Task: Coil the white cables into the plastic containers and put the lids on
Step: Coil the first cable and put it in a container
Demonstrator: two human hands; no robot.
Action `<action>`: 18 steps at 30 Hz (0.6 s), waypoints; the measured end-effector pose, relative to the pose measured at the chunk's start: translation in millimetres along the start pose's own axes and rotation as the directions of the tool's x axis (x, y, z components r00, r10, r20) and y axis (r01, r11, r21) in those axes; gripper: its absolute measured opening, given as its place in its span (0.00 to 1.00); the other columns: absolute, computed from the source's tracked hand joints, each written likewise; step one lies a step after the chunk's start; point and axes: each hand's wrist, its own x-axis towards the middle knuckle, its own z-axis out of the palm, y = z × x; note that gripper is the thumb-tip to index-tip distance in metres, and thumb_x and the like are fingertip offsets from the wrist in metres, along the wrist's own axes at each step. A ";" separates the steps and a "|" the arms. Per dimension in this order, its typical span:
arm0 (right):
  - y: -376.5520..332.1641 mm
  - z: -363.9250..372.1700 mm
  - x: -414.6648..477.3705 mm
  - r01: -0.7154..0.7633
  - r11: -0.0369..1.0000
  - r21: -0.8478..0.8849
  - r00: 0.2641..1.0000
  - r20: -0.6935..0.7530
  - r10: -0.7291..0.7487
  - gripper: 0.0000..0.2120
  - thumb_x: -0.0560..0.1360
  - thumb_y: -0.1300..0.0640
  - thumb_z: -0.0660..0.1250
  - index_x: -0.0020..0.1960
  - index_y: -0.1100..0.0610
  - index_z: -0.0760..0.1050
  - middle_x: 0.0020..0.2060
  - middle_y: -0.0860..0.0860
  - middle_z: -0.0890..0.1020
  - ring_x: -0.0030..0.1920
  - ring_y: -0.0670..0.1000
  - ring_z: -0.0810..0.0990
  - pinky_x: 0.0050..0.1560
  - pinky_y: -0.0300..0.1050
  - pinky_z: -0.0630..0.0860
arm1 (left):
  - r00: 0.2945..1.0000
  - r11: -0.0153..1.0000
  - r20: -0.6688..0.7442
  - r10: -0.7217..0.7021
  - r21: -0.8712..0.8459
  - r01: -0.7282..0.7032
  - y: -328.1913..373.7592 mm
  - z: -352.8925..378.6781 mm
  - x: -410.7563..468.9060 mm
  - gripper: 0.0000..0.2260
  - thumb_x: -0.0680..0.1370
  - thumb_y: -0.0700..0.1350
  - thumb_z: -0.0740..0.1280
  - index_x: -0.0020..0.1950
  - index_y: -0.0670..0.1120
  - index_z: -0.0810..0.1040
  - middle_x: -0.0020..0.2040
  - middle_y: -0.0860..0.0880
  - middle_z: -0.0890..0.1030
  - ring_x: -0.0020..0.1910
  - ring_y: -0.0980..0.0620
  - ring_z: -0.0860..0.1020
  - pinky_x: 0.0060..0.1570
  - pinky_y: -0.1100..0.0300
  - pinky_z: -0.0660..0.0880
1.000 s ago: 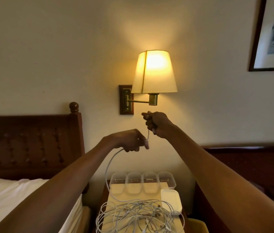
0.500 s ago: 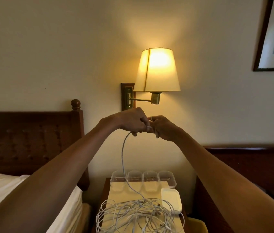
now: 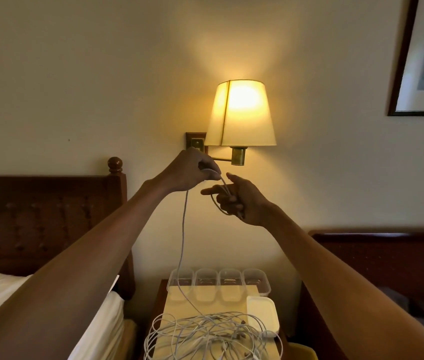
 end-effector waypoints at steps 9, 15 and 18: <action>-3.8 -4.3 -10.1 -0.049 0.949 0.312 0.992 0.123 0.011 0.16 0.84 0.54 0.49 0.51 0.61 0.72 0.31 0.50 0.67 0.24 0.44 0.63 0.23 0.33 0.63 | 0.991 0.996 -0.111 -0.070 -0.065 0.063 -28.3 9.9 -7.3 0.06 0.78 0.44 0.71 0.52 0.46 0.85 0.46 0.54 0.84 0.43 0.63 0.78 0.40 0.72 0.70; -9.1 -6.5 -9.8 0.059 0.917 0.395 0.991 0.088 -0.102 0.15 0.84 0.57 0.51 0.65 0.63 0.69 0.40 0.52 0.75 0.30 0.44 0.70 0.28 0.32 0.69 | 0.960 0.947 0.038 -0.276 -0.161 0.279 -53.8 29.5 -31.5 0.12 0.82 0.39 0.62 0.53 0.50 0.84 0.39 0.49 0.80 0.33 0.54 0.73 0.31 0.65 0.68; -14.8 -4.2 -4.5 0.147 0.885 0.442 0.986 0.004 -0.166 0.18 0.84 0.58 0.51 0.70 0.65 0.68 0.54 0.57 0.81 0.43 0.48 0.81 0.39 0.34 0.79 | 0.913 0.890 0.202 -0.354 -0.229 0.395 -52.2 45.8 -41.7 0.11 0.84 0.45 0.60 0.53 0.50 0.82 0.36 0.45 0.79 0.31 0.50 0.74 0.30 0.58 0.72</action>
